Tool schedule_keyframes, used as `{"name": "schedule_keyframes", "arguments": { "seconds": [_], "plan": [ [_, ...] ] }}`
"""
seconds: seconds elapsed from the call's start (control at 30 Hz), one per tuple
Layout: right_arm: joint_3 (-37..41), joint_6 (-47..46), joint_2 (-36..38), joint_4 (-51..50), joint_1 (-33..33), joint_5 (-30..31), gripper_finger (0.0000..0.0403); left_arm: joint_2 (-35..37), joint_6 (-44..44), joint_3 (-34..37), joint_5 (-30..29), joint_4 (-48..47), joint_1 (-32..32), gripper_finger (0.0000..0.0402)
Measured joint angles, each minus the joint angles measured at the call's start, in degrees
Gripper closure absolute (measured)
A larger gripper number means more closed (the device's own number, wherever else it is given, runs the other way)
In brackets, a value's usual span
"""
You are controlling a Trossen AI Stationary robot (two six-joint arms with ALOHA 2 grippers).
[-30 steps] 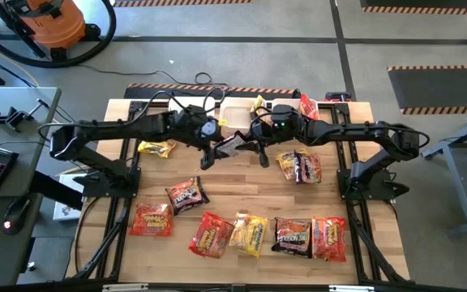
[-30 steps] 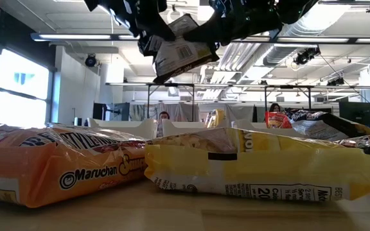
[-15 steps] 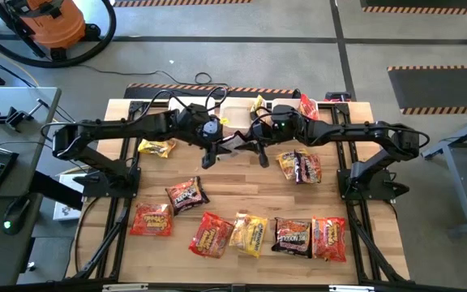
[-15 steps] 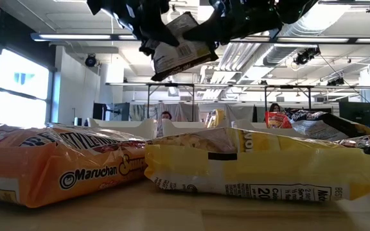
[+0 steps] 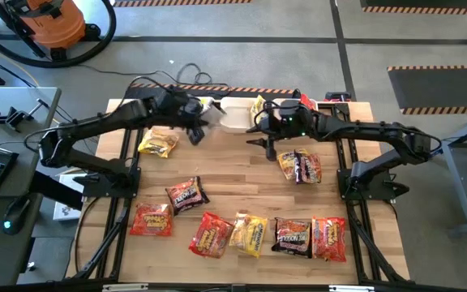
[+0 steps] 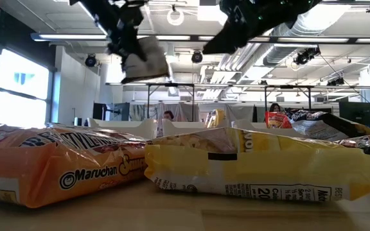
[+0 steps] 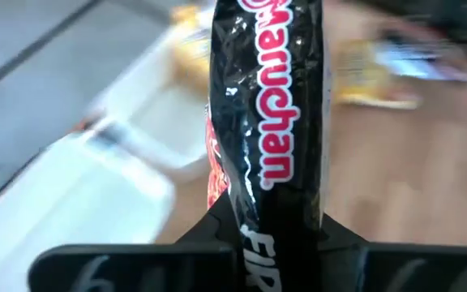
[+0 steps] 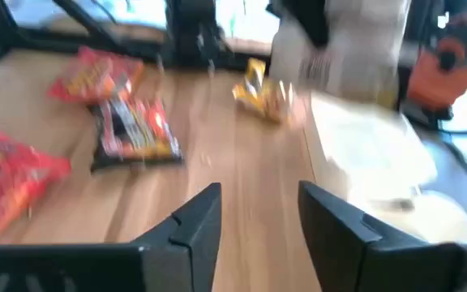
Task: Sort Maruchan noodles
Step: Put the black noodle into the left white bin
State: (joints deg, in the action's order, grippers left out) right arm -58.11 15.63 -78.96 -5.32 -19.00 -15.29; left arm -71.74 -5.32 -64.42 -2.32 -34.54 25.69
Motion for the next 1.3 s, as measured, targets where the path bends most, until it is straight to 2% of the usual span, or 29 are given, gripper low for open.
{"name": "schedule_keyframes", "arguments": {
  "seconds": [0.1, 0.17, 0.37, 0.57, 0.67, 1.07, 1.3],
  "plan": [
    [1.1, -0.06, -0.04, -1.83, -1.63, -0.04, 0.028, 0.52, -3.28, 0.0, -5.25, -4.3, 4.74, 0.0384],
    [4.43, -1.71, -1.2, 3.34, -2.55, -1.16, 0.0306, 0.38, -4.97, 0.44, -6.47, -5.55, 8.55, 0.0384],
    [14.5, -8.9, -2.8, 18.16, -2.99, -4.91, 0.0393, -0.76, -6.16, 5.83, -4.55, -1.95, 18.08, 0.0384],
    [18.31, -10.26, -2.84, 24.41, -1.58, -4.7, 0.0385, -3.13, -7.1, 8.67, -2.94, 0.46, 24.0, 0.0384],
    [18.63, -9.22, -2.84, 25.88, -1.17, -4.71, 0.0394, -4.74, -7.06, 8.66, -2.94, 3.15, 25.38, 0.0384],
    [18.51, -8.07, -2.82, 24.84, -1.14, -4.78, 0.0402, -14.59, -6.61, 8.57, -4.28, 9.83, 25.77, 0.0385],
    [18.51, -7.73, -2.82, 24.57, -1.14, -4.81, 0.0402, -15.14, -9.17, 8.57, -4.62, 8.27, 25.77, 0.0385]
  ]
}}
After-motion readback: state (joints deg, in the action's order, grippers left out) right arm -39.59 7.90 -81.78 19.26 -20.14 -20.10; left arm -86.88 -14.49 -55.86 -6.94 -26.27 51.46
